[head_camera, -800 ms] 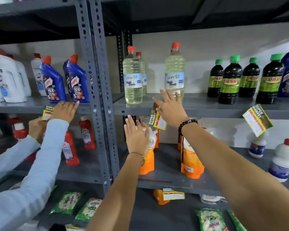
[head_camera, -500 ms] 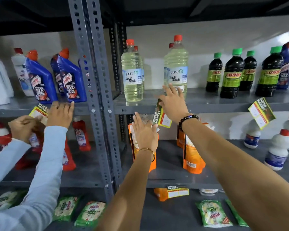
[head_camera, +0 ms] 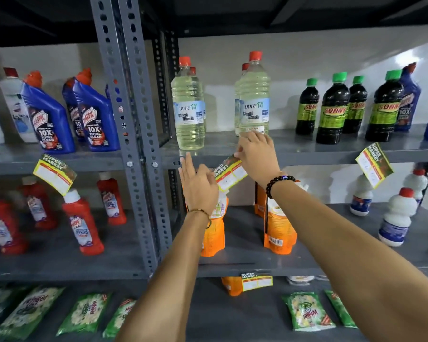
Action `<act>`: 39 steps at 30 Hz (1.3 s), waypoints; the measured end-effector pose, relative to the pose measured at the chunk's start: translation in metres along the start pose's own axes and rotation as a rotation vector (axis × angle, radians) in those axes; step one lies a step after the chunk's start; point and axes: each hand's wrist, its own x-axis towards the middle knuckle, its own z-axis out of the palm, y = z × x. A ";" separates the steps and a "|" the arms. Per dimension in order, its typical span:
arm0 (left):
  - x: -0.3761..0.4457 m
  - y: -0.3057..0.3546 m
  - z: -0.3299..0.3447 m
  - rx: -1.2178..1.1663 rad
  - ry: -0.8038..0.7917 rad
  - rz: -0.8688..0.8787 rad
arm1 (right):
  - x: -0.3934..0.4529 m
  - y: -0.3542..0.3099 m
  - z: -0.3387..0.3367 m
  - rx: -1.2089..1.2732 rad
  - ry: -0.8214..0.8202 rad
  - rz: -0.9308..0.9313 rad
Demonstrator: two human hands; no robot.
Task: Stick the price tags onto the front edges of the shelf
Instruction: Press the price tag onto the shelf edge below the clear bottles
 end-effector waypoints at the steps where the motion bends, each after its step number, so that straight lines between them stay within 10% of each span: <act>1: 0.004 -0.005 -0.004 0.019 -0.018 0.041 | -0.003 0.002 0.001 0.045 0.002 0.013; 9: 0.042 -0.025 -0.021 0.154 -0.307 0.154 | -0.020 0.002 0.019 0.259 -0.005 0.127; 39: 0.070 0.005 -0.014 0.368 -0.178 0.043 | 0.000 -0.015 0.023 0.111 0.056 0.336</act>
